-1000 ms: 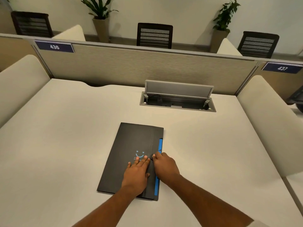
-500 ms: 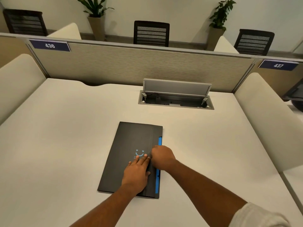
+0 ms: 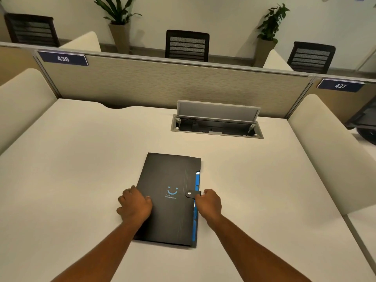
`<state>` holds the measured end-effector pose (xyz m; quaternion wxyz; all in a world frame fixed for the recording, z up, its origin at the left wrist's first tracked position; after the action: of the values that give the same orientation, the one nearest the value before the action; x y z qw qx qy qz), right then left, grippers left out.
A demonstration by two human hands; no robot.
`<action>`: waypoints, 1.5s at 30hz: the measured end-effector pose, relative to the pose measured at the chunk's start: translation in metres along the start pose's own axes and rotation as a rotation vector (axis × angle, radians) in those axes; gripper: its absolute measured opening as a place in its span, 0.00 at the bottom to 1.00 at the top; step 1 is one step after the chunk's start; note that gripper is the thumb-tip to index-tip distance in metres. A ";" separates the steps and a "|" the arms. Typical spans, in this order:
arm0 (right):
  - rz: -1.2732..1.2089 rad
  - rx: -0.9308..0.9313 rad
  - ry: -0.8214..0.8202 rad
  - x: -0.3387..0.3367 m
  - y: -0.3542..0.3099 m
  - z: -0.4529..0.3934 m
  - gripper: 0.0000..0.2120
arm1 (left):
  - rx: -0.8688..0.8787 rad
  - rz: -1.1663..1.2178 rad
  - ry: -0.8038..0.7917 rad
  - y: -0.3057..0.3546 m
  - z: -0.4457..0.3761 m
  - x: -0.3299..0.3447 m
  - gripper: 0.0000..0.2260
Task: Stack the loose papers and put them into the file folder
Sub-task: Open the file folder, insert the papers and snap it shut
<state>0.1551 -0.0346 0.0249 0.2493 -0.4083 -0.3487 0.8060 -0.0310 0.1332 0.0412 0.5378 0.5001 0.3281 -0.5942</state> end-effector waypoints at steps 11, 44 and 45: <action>-0.334 0.086 -0.130 0.001 0.005 0.003 0.09 | -0.111 0.266 -0.188 -0.014 -0.015 0.010 0.28; -0.324 -0.035 -0.103 0.096 -0.167 -0.090 0.18 | 0.173 0.477 -0.184 -0.007 -0.197 -0.103 0.21; -0.311 -0.039 -0.088 0.100 -0.175 -0.100 0.18 | 0.181 0.463 -0.174 -0.004 -0.211 -0.104 0.20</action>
<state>0.2043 0.1805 0.0684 0.3476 -0.3183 -0.4340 0.7678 0.0082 0.3623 0.0795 0.6388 0.5550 0.1030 -0.5227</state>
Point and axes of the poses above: each hand's wrist, its own z-axis away from the middle knuckle, its own x-axis out of the palm, y = z × x, the point moved 3 cm from there along -z, towards the middle knuckle, and after that the axes turned 14 degrees about -z, right-handed, at the moved point
